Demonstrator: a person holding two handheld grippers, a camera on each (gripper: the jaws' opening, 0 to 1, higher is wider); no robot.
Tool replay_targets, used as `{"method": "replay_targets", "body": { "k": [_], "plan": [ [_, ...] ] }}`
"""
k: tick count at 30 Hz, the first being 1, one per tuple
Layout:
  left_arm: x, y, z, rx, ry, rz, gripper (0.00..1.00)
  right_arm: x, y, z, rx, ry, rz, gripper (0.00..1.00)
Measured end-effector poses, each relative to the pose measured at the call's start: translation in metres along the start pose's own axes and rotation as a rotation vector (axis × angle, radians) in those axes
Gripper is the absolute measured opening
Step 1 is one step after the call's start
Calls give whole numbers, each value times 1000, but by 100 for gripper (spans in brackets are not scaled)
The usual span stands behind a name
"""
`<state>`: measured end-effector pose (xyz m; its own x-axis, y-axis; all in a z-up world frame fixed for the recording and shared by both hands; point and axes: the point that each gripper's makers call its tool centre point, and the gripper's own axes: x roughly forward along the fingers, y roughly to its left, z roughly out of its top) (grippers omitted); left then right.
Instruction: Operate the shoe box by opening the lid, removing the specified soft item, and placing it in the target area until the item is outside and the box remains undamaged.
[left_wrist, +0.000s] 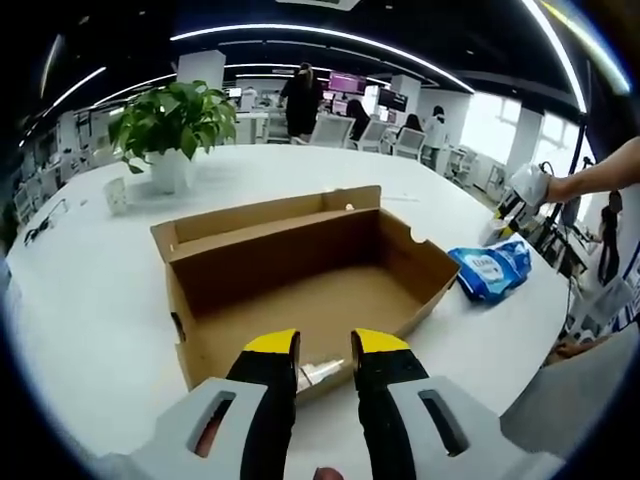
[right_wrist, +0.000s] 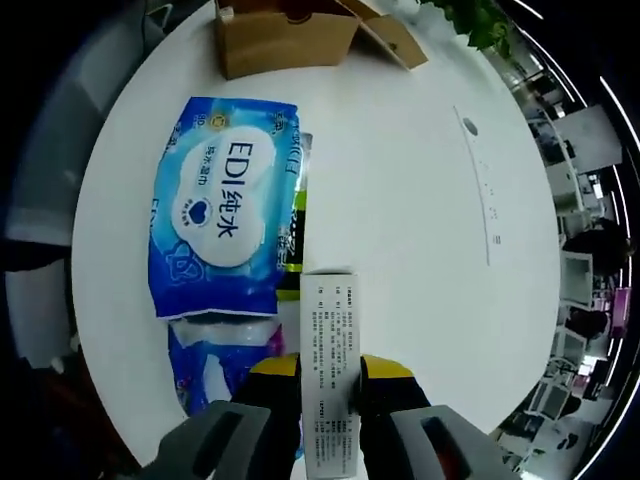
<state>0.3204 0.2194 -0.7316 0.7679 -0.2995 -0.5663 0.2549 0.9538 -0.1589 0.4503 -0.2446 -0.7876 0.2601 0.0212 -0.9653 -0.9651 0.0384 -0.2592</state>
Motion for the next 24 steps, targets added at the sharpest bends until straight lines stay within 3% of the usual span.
{"method": "replay_targets", "body": {
  "k": [13,24],
  "plan": [
    [1,0,-2,3,5,-1,20,14,4,-3,-31,25,38,17],
    [3,-1,-3,10,13,-3,21,24,5,-20,-38,79,82,18]
  ]
}}
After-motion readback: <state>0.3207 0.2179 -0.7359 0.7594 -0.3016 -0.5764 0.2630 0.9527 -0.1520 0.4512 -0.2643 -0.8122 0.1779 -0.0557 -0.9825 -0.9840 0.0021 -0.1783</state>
